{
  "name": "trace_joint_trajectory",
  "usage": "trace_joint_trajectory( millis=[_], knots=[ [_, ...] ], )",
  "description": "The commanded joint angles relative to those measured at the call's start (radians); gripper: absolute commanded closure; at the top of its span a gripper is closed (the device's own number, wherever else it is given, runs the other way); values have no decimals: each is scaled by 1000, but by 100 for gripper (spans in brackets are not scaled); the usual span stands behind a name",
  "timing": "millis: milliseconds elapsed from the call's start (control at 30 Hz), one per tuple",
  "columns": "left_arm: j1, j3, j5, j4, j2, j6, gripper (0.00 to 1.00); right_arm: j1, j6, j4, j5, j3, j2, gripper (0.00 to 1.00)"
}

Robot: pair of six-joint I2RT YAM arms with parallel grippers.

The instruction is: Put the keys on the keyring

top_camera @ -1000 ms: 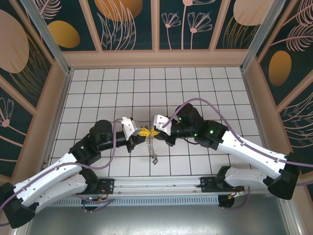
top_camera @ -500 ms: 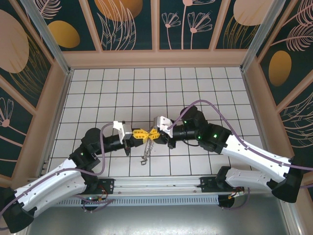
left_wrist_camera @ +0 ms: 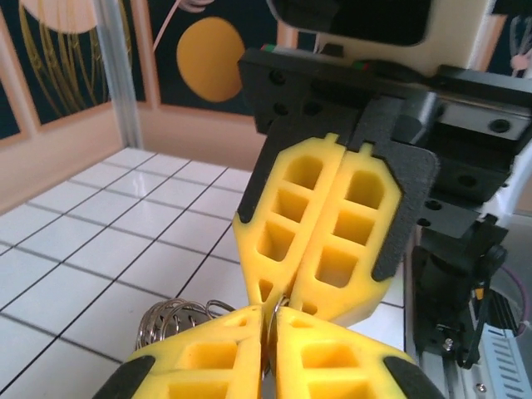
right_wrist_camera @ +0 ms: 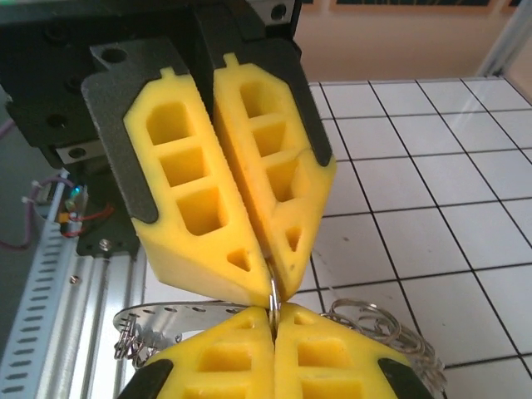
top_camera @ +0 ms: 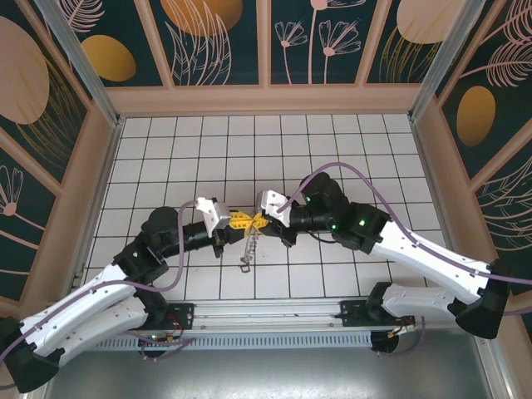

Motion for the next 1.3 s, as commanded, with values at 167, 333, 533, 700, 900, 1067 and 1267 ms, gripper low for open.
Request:
trace_joint_trajectory(
  millis=[167, 333, 533, 700, 900, 1067, 1267],
  knots=[
    [-11, 81, -1, -68, 65, 68, 100, 7, -78, -61, 1, 95, 52, 100],
    [-12, 13, 43, 103, 5, -9, 100, 7, -58, -34, -18, 66, 17, 100],
    [-12, -64, 116, 368, -37, -120, 100, 1, 15, 100, -73, -38, -49, 92],
    [-12, -73, 133, 412, -42, -126, 100, -9, 43, 142, -112, -71, -72, 86],
    [-12, -118, 161, 486, -64, -149, 100, -19, 59, 156, -154, -77, -77, 83],
    [-12, -129, 172, 493, -61, -157, 100, -23, 58, 161, -161, -73, -74, 100],
    [-12, -59, 106, 261, -50, -69, 99, -33, 42, 133, -106, -42, -69, 100]
  ],
)
